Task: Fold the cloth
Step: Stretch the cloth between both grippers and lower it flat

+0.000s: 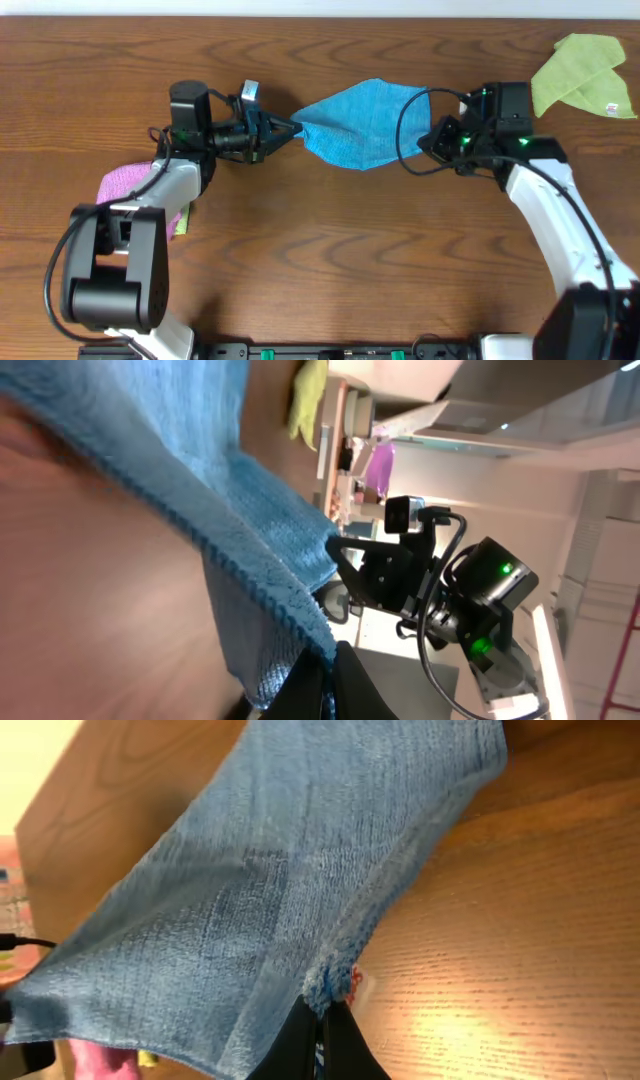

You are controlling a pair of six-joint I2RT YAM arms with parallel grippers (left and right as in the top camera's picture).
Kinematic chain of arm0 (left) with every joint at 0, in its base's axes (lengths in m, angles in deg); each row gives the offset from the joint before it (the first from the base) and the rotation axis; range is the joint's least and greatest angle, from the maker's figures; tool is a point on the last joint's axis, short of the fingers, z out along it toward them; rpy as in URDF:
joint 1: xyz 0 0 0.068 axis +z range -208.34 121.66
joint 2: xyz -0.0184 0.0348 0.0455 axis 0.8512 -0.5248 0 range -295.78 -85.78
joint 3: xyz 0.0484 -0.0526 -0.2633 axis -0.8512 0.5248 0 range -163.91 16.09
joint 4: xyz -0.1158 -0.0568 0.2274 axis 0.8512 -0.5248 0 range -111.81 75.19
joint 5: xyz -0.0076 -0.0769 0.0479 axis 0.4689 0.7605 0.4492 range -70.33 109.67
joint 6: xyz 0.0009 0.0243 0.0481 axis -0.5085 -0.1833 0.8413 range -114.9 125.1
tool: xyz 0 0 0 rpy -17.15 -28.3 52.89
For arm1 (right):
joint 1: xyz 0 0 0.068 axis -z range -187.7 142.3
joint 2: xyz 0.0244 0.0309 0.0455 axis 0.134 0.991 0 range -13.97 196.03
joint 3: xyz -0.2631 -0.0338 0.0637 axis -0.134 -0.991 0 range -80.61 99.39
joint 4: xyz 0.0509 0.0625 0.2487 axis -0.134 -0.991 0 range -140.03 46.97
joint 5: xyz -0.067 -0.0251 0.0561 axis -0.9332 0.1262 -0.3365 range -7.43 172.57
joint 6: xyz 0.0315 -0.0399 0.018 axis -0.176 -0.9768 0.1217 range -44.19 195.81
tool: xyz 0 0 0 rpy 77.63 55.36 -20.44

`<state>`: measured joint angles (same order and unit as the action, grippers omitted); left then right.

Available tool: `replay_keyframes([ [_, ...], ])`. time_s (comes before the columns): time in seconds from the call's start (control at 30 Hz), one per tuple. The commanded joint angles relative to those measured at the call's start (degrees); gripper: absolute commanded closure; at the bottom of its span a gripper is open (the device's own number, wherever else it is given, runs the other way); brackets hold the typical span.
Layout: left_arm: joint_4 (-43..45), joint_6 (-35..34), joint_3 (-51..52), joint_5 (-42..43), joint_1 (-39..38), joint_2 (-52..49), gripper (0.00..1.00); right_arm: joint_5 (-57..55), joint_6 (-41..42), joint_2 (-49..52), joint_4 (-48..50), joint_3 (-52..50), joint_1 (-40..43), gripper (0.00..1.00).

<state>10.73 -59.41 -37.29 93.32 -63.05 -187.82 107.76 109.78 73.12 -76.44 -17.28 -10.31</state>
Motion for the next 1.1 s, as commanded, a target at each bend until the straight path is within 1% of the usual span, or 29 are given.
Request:
replay_keyframes([
  [0.0, -1.18, -0.24, -1.22, 2.80, 0.04, 2.25, 0.94, 1.07, 0.72, -4.09, -0.85, 0.02, -0.39, 0.99],
  [0.3, -1.77, -0.28, -1.20, 8.52, -1.07, 2.86, 0.94, -3.21, -0.20, -11.47, -8.83, 0.04, -0.35, 0.99],
  [0.6, -1.75, -0.90, -1.20, 10.47, -6.08, 2.86, 0.94, -4.15, -0.22, -16.26, -11.02, 0.07, 0.39, 0.98],
  [0.8, -1.77, -0.85, -0.79, 13.86, -8.92, 2.86, 0.94, -4.20, -3.04, -18.45, -16.87, 0.09, 3.34, 0.99],
  [1.07, -1.70, 0.24, 5.18, 16.68, -8.94, 2.89, 0.94, -4.46, -4.52, -20.90, -20.24, 0.09, 5.64, 0.99],
])
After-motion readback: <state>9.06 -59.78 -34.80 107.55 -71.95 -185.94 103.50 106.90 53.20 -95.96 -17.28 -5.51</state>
